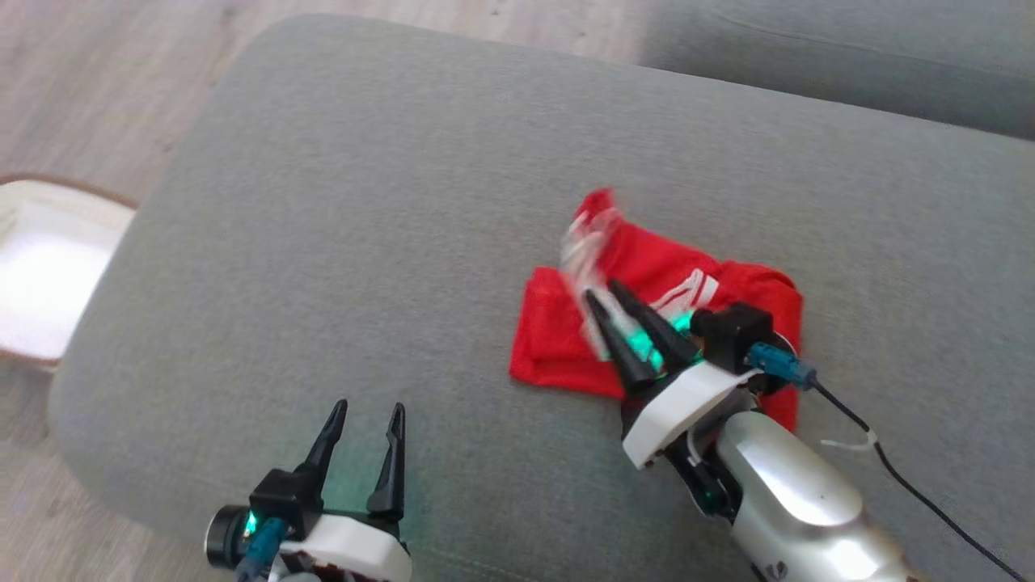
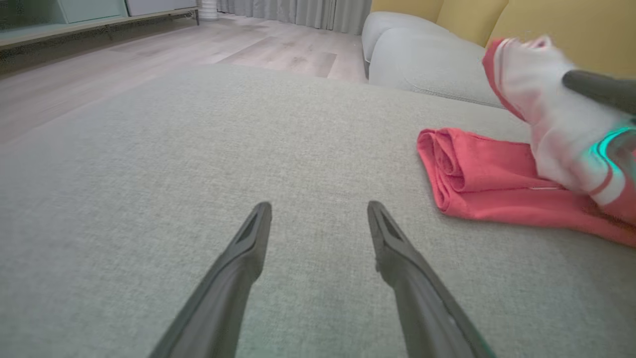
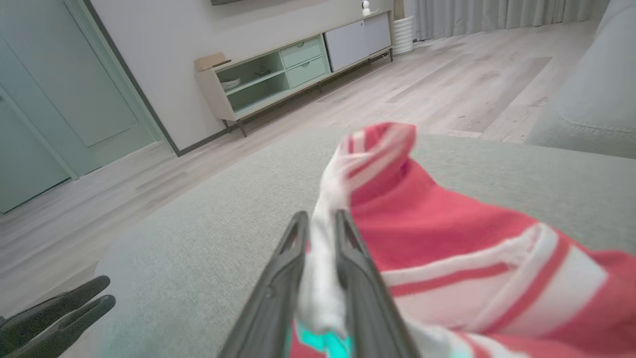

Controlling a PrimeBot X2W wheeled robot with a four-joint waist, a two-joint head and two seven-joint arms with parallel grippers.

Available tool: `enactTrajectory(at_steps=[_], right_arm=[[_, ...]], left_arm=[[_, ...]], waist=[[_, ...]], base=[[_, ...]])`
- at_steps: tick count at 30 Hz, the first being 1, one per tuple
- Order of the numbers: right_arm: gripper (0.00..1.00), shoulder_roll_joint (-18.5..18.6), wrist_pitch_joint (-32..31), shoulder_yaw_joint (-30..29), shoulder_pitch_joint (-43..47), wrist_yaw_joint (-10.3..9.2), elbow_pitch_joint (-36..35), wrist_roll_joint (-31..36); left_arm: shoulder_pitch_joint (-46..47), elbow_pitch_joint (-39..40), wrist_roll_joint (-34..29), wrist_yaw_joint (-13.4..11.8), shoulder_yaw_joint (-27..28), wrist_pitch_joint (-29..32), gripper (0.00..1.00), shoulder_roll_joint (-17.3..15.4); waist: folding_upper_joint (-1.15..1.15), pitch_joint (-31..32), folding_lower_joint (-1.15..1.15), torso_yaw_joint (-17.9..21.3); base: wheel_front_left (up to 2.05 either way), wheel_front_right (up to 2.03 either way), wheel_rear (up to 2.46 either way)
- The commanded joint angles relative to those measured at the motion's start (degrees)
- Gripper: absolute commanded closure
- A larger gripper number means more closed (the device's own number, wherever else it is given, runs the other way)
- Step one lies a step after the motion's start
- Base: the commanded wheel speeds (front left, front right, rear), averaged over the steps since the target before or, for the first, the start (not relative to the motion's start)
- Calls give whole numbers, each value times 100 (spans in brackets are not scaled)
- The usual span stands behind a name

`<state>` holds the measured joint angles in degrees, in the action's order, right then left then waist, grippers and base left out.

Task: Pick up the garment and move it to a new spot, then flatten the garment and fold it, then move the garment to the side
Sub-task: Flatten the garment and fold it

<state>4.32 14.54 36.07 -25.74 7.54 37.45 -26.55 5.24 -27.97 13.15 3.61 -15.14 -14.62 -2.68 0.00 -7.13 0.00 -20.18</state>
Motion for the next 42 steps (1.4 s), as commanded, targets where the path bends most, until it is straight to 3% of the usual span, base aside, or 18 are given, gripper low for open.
enactTrajectory(at_steps=[1, 6, 15, 23, 28, 35, 36, 38, 42], right_arm=[[0, -138, 45, 114, -196, -5, -201, -84], [0, -142, 45, -135, -184, -5, -511, -153], [0, -88, 45, -1798, 312, -5, -572, 856], [0, -115, 46, -2833, 991, -5, -531, 1546], [0, -137, 46, -3143, 1366, -5, -519, 1766], [0, -143, 46, -3146, 1446, -5, -553, 1656], [51, -143, 46, -3127, 1418, -5, -573, 1626], [100, -143, 46, -2998, 1343, -5, -582, 1570], [100, -144, 46, -2654, 1102, -5, -595, 1447]], left_arm=[[96, 144, 42, -7, 152, -38, 0, -20], [82, 204, 25, -60, 311, -38, 0, -20], [185, 354, -92, -118, 577, -38, 0, -20], [66, 449, -249, -231, 850, -38, 0, -20], [-176, 609, -304, -278, 946, -38, 0, -20], [-291, 680, -307, -259, 916, -38, 0, -20], [-269, 680, -307, -251, 893, -38, 0, -20], [-211, 679, -297, -242, 836, -38, 0, -20], [-118, 666, -253, -243, 712, -38, 0, -20]], waist=[[0, 8, 0, -124], [0, 77, 0, 95], [0, 256, 0, 943], [0, 440, 0, 1486], [0, 551, 0, 1684], [0, 531, 0, 1693], [0, 504, 0, 1663], [0, 448, 0, 1588], [0, 299, 0, 1351]], base=[[0, 0, 0], [0, 0, 0], [0, 0, 0], [0, 0, 0], [0, 0, 0], [0, 0, 0], [0, 0, 0], [0, 0, 0], [0, 0, 0]])
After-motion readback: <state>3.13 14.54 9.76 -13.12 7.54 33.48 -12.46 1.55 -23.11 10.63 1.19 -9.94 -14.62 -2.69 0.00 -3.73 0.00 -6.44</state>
